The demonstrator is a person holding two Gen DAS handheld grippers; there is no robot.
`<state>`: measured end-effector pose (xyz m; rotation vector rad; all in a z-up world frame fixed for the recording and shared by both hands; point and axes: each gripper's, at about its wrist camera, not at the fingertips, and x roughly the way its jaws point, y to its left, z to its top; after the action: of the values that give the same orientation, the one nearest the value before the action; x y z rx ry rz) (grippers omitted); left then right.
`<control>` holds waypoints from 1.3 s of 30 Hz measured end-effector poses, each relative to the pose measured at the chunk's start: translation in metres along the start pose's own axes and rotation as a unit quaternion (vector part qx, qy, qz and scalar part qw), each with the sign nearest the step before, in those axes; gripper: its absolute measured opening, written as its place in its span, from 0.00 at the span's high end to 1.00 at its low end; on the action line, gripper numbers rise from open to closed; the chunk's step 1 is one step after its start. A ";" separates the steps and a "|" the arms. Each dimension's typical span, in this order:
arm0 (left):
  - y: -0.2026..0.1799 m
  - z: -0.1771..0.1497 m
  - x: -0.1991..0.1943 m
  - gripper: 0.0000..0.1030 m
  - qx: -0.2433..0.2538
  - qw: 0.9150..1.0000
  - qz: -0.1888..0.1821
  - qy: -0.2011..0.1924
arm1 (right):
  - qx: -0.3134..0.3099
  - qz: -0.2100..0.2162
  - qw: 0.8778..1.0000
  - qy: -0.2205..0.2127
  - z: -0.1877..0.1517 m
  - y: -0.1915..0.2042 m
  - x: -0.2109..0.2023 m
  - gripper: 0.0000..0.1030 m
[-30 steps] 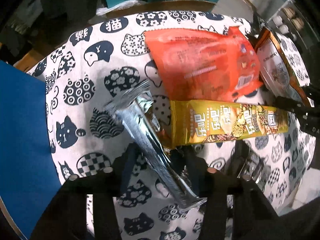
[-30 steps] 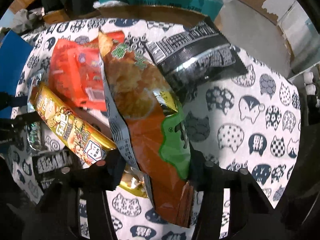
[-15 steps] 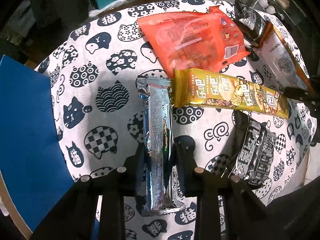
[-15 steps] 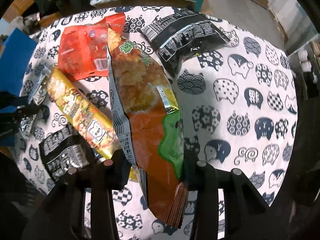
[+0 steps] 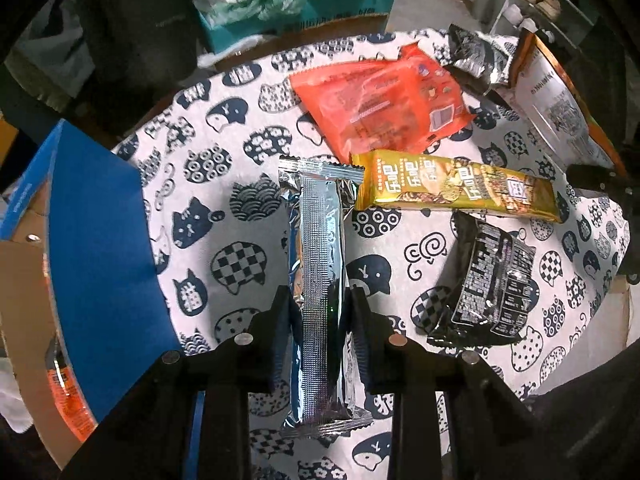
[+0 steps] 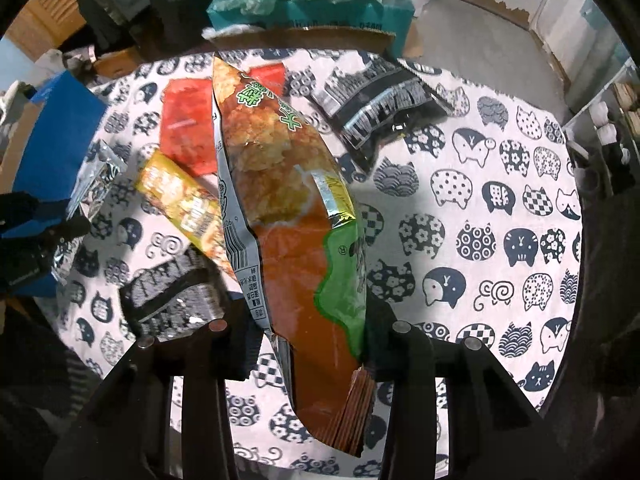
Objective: Organize snacks
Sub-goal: 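Lift both packets and carry them over the box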
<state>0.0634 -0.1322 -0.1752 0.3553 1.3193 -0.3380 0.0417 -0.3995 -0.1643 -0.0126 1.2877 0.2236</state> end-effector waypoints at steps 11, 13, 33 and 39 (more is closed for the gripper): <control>0.013 0.000 -0.053 0.72 0.005 0.997 0.024 -0.074 | 0.000 0.002 0.999 -0.041 0.019 0.039 -0.022 0.63; 0.019 0.001 -0.064 0.72 0.001 0.996 0.022 -0.086 | -0.002 0.001 0.999 -0.049 0.022 0.045 -0.027 0.63; 0.060 -0.013 -0.129 0.72 -0.016 0.985 0.046 -0.164 | -0.041 0.064 0.991 -0.111 0.050 0.116 -0.073 0.63; 0.080 -0.021 -0.134 0.72 -0.032 0.985 0.047 -0.165 | -0.062 0.085 0.988 -0.117 0.059 0.147 -0.077 0.63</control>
<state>0.0512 -0.0461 -0.0443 0.2909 0.9820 -0.2613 0.0526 -0.2597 -0.0569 0.0174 1.0404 0.4380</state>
